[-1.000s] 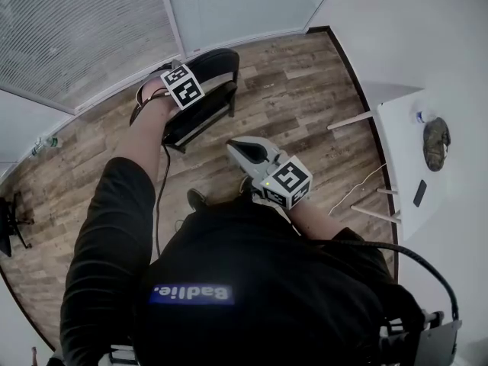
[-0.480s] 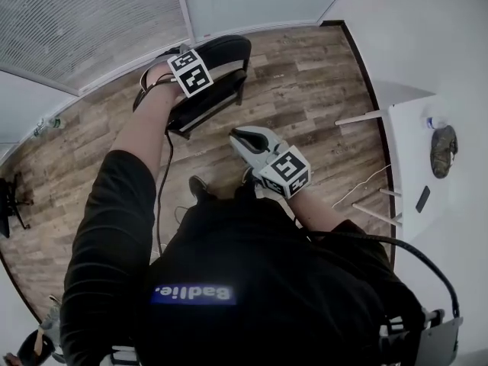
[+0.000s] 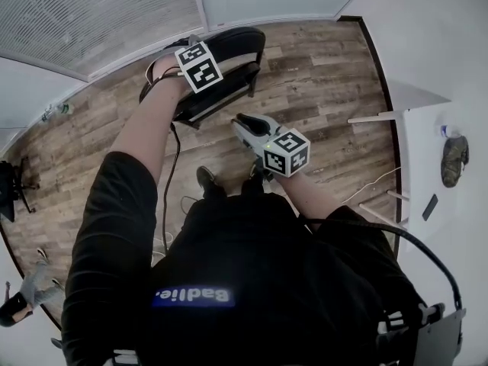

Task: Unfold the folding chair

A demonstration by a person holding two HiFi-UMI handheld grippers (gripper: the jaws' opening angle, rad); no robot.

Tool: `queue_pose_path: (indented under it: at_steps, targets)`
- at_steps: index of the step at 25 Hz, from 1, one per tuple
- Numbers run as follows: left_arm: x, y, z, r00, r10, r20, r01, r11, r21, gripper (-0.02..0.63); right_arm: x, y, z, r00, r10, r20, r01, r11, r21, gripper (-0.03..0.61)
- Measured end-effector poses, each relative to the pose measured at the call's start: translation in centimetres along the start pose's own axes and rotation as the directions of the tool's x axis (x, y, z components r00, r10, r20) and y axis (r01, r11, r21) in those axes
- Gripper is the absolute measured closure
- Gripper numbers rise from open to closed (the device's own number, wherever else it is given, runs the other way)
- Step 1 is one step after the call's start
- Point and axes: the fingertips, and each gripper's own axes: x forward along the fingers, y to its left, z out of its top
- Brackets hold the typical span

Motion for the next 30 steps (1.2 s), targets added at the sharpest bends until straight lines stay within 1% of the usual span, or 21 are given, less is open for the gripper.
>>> queue_pose_path:
  at_steps: [3, 7, 13, 16, 18, 22, 24, 26, 28, 30]
  targets:
    - [0.1, 0.1, -0.1, 1.000, -0.002, -0.002, 0.002, 1.000, 0.000, 0.442, 1.8, -2.3, -0.7, 1.000, -0.016, 0.006, 0.015, 0.993, 0.119, 0.480]
    - [0.4, 0.3, -0.2, 1.000, -0.005, -0.005, 0.005, 1.000, -0.001, 0.442, 4.2, -5.4, -1.6, 0.999, -0.046, 0.015, 0.041, 0.968, 0.247, 0.445]
    - [0.5, 0.3, -0.2, 1.000, -0.005, -0.004, 0.005, 1.000, -0.004, 0.442, 7.2, -8.6, -3.6, 0.996, -0.085, 0.011, 0.075, 0.932, 0.355, 0.426]
    - [0.8, 0.6, -0.3, 1.000, -0.007, -0.006, 0.007, 1.000, -0.005, 0.442, 8.8, -10.4, -4.5, 0.994, -0.104, 0.014, 0.089, 0.906, 0.415, 0.420]
    - [1.0, 0.6, -0.3, 1.000, -0.008, -0.009, 0.008, 1.000, -0.006, 0.442, 9.7, -11.9, -4.8, 0.992, -0.125, 0.026, 0.098, 0.878, 0.469, 0.416]
    - [1.2, 0.5, -0.1, 1.000, -0.007, -0.007, 0.007, 1.000, -0.006, 0.442, 11.4, -15.2, -5.4, 0.982, -0.183, 0.057, 0.117, 0.807, 0.579, 0.407]
    - [1.2, 0.6, -0.1, 1.000, -0.005, -0.007, 0.005, 1.000, -0.008, 0.442, 12.4, -16.6, -5.5, 0.976, -0.204, 0.075, 0.111, 0.765, 0.635, 0.399]
    - [1.3, 0.5, -0.1, 1.000, -0.007, -0.006, 0.007, 1.000, -0.006, 0.442, 13.3, -18.0, -5.8, 0.968, -0.233, 0.092, 0.106, 0.715, 0.691, 0.390]
    - [1.5, 0.5, 0.1, 1.000, -0.009, -0.004, 0.009, 1.000, -0.004, 0.442, 14.1, -19.2, -6.4, 0.962, -0.256, 0.094, 0.109, 0.676, 0.729, 0.380]
    - [1.5, 0.5, -0.1, 1.000, -0.008, -0.003, 0.008, 1.000, -0.004, 0.442, 15.2, -19.9, -7.0, 0.959, -0.269, 0.088, 0.113, 0.650, 0.752, 0.374]
